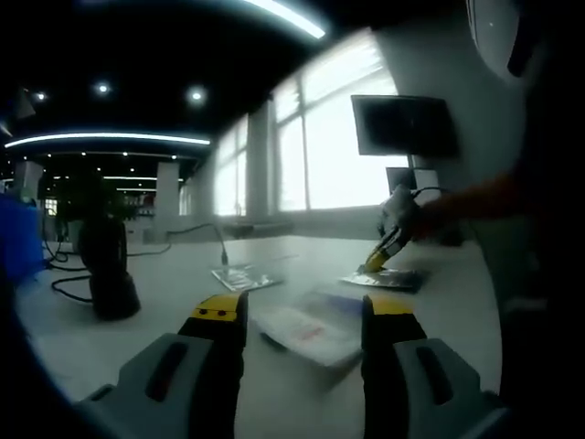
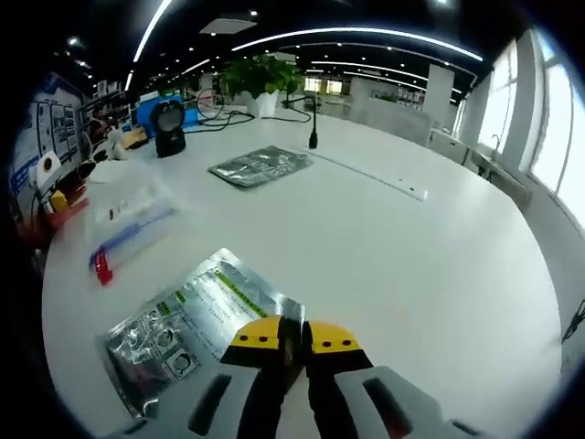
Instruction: Clip sheet goods on table flip sheet goods clip sheet goods scan sheet goods put sheet goods back to table
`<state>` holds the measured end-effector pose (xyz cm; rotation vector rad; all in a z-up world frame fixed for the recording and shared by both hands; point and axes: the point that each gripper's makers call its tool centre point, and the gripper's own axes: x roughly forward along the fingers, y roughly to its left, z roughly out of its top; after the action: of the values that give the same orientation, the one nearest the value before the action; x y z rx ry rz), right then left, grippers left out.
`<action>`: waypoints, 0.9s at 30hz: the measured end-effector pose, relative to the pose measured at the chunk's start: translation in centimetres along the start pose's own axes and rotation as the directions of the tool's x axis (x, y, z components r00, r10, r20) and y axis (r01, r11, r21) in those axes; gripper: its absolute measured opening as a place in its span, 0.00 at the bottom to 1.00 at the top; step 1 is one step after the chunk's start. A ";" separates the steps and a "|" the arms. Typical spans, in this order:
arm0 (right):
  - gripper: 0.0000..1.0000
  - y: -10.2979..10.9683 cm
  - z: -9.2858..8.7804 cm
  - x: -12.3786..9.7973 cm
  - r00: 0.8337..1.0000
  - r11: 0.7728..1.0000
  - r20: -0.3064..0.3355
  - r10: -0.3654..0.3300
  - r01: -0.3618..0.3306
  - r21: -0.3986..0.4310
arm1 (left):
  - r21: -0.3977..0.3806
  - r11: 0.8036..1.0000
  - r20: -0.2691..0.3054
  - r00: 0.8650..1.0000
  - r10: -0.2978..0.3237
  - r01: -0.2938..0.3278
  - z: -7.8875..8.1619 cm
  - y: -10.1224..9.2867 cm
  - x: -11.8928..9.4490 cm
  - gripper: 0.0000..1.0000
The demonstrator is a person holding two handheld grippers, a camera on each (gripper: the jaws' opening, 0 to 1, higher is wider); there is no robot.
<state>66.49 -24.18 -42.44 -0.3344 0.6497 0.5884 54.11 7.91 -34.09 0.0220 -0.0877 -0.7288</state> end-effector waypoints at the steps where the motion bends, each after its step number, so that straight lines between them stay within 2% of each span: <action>1: 0.02 0.0 0.0 0.0 1.000 1.000 -0.001 0.000 0.000 -0.005 | 0.000 1.000 0.000 1.000 0.000 0.000 0.0 0.0 0.0 0.42; 8: 0.00 0.2 0.0 -0.3 1.000 0.999 0.016 0.000 0.001 -0.047 | 0.002 1.000 0.001 1.000 0.000 0.000 0.0 -0.1 0.0 0.42; 13: 0.00 0.1 0.6 -1.1 0.999 1.000 0.045 0.006 -0.006 0.010 | 0.000 1.000 0.003 1.000 0.000 0.000 0.1 -0.1 -0.1 0.42; 16: 0.00 -0.5 1.0 -1.8 0.998 1.000 0.064 -0.002 0.001 0.016 | 0.002 1.000 0.001 1.000 0.000 0.000 0.1 -0.1 0.0 0.42; 18: 0.00 -0.8 1.2 -2.2 0.997 0.998 0.077 -0.010 0.005 0.067 | 0.002 1.000 0.001 1.000 0.000 0.000 0.1 -0.1 0.0 0.42; 25: 0.00 -0.5 2.7 -3.6 0.988 0.991 0.152 0.023 -0.042 0.125 | 0.008 1.000 -0.003 1.000 0.004 -0.004 0.0 0.0 -0.1 0.42; 27: 0.00 -0.3 3.0 -3.8 0.986 0.983 0.164 0.029 -0.058 0.176 | 0.009 1.000 -0.004 1.000 0.004 -0.004 0.0 0.0 -0.1 0.42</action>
<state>65.60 -24.63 -37.67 -0.1014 0.5510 0.5873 54.04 7.93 -34.11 0.0323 -0.0871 -0.7246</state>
